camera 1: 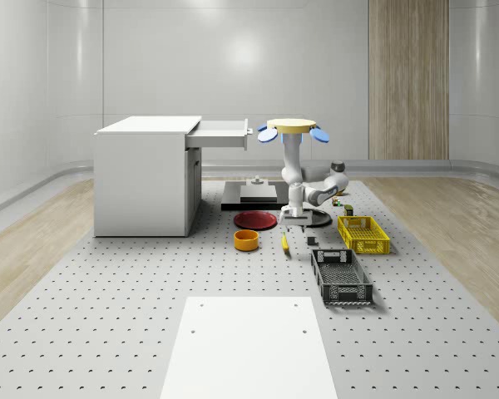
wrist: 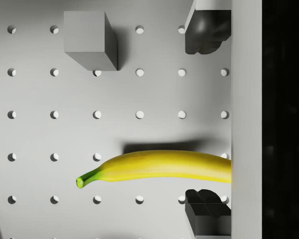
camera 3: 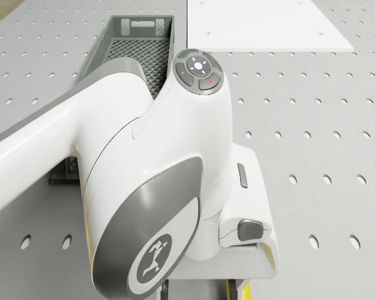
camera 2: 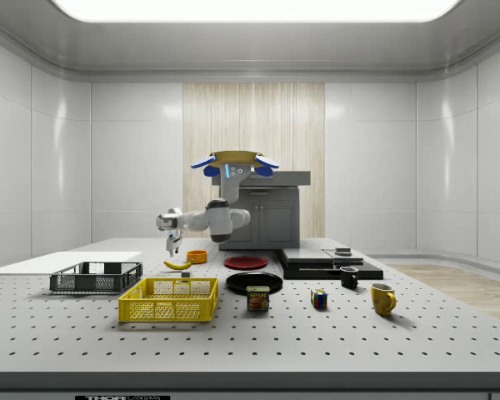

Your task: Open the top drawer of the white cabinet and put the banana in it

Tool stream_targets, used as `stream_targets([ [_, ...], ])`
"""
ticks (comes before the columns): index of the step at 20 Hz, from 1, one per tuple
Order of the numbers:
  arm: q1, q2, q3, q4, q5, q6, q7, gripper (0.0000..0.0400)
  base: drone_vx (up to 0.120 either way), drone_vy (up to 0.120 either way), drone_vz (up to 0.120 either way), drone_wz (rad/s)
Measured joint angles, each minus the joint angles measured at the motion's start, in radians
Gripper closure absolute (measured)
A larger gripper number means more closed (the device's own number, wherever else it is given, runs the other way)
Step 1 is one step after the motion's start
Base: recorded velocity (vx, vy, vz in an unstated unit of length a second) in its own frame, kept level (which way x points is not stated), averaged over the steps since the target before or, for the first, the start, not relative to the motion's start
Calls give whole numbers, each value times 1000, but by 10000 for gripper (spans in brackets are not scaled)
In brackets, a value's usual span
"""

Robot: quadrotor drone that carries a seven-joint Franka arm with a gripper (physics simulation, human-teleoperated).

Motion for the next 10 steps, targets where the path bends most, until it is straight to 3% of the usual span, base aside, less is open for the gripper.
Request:
stream_targets([
  [10,7,-1,0,0,0,1,-7,0,0,0,0,0],
])
